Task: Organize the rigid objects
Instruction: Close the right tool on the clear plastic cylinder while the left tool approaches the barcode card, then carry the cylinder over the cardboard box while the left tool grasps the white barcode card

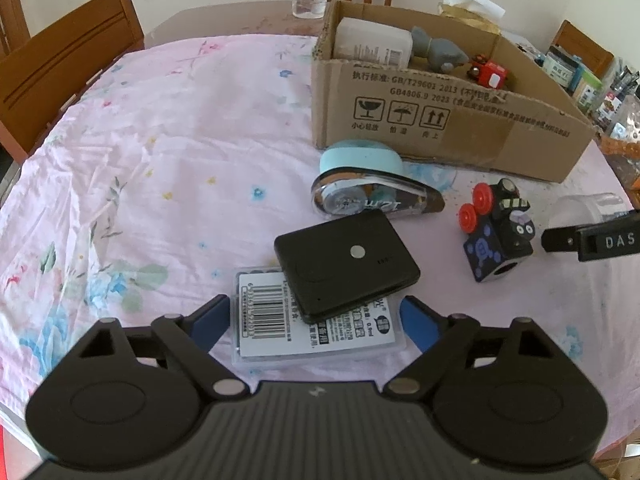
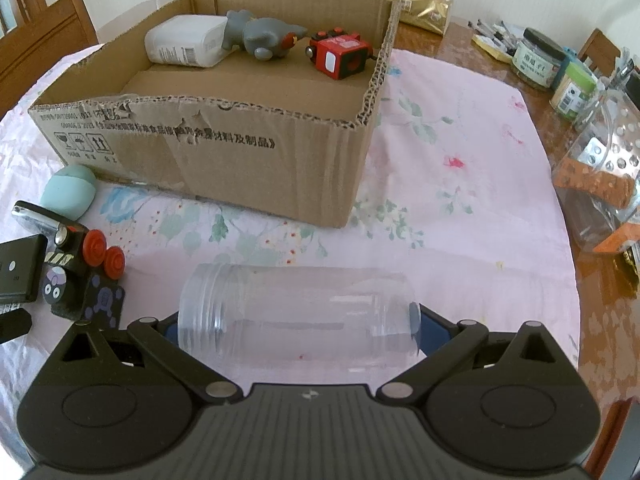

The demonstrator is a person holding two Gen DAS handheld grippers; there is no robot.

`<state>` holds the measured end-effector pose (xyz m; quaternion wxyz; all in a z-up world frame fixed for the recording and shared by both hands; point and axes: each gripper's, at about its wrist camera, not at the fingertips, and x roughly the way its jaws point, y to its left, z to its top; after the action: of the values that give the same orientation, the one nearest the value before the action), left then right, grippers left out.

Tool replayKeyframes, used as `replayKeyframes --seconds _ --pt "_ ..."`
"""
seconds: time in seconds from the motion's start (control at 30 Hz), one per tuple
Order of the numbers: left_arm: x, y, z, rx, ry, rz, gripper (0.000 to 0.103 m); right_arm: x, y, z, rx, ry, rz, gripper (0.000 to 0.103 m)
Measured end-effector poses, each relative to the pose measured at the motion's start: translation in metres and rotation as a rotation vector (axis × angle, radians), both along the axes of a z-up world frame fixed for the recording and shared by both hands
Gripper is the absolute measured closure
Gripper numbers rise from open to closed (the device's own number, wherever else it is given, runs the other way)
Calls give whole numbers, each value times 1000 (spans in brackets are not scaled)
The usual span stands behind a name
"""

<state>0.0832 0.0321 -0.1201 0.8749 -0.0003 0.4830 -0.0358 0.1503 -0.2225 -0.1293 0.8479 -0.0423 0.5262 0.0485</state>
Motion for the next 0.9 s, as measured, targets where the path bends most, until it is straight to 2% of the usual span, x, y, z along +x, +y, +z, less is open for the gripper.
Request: replayKeyframes --seconds 0.17,0.3,0.4,0.57,0.7,0.9 --pt "1 0 1 5 17 -8 13 -7 2 3 -7 -14 -7 0" --pt "-2 1 13 9 14 -39 13 -8 3 10 -1 -22 -12 0" --pt "-6 2 23 13 16 -77 13 -8 5 14 -15 -22 0 9" --pt "-15 2 21 32 37 -121 14 -10 11 18 -15 -21 26 9" --pt "-19 6 7 40 88 -102 14 -12 16 16 -28 -14 44 9" --pt "-21 3 6 71 80 -71 9 -14 18 13 -36 -8 38 9"
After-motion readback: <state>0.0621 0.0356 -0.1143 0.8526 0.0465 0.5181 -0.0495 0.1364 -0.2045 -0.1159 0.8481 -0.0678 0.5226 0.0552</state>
